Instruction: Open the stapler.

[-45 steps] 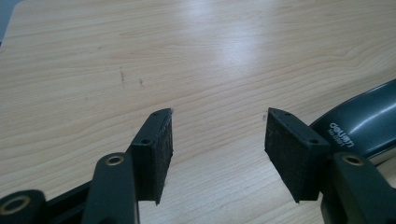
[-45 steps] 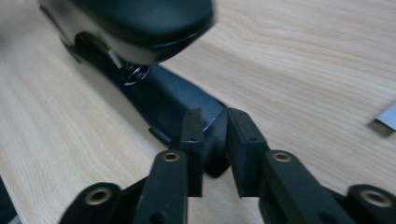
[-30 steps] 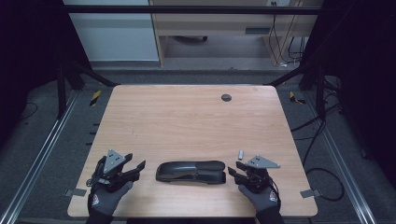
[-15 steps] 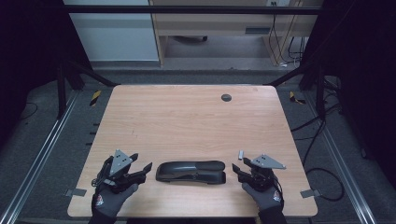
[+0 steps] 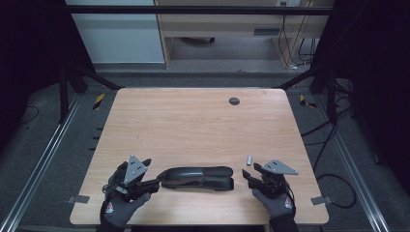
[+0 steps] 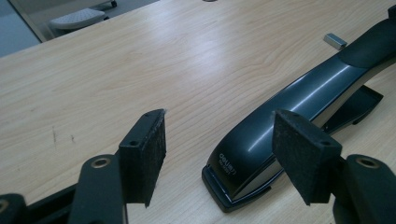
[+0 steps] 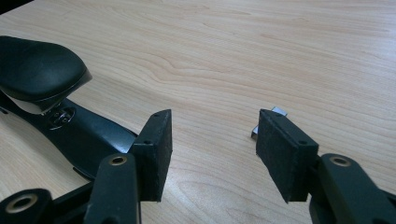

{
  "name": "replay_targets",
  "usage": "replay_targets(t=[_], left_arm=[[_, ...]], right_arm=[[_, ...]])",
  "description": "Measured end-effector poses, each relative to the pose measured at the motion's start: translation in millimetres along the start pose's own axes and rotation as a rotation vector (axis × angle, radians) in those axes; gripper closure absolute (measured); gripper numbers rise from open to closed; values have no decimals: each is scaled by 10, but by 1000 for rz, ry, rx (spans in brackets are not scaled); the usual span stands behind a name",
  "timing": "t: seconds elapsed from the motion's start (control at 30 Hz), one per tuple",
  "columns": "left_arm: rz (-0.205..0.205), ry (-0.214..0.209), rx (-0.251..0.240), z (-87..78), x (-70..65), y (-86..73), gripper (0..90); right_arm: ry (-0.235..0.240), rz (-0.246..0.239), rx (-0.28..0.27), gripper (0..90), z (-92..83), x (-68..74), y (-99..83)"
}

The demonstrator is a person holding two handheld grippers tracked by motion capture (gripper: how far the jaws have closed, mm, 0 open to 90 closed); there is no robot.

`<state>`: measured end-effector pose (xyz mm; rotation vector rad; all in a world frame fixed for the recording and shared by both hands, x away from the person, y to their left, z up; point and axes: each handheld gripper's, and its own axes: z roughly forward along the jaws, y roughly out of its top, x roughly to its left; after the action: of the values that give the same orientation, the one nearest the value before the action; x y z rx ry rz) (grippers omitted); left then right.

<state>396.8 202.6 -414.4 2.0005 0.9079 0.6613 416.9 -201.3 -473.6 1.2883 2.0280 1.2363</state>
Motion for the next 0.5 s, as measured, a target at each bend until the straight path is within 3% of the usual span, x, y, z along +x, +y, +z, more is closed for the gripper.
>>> replay_targets(t=[0.5], left_arm=[[71,-28,0,-11,-197,109,346]], right_arm=[[-16,3,3,463,-14,-51,9]])
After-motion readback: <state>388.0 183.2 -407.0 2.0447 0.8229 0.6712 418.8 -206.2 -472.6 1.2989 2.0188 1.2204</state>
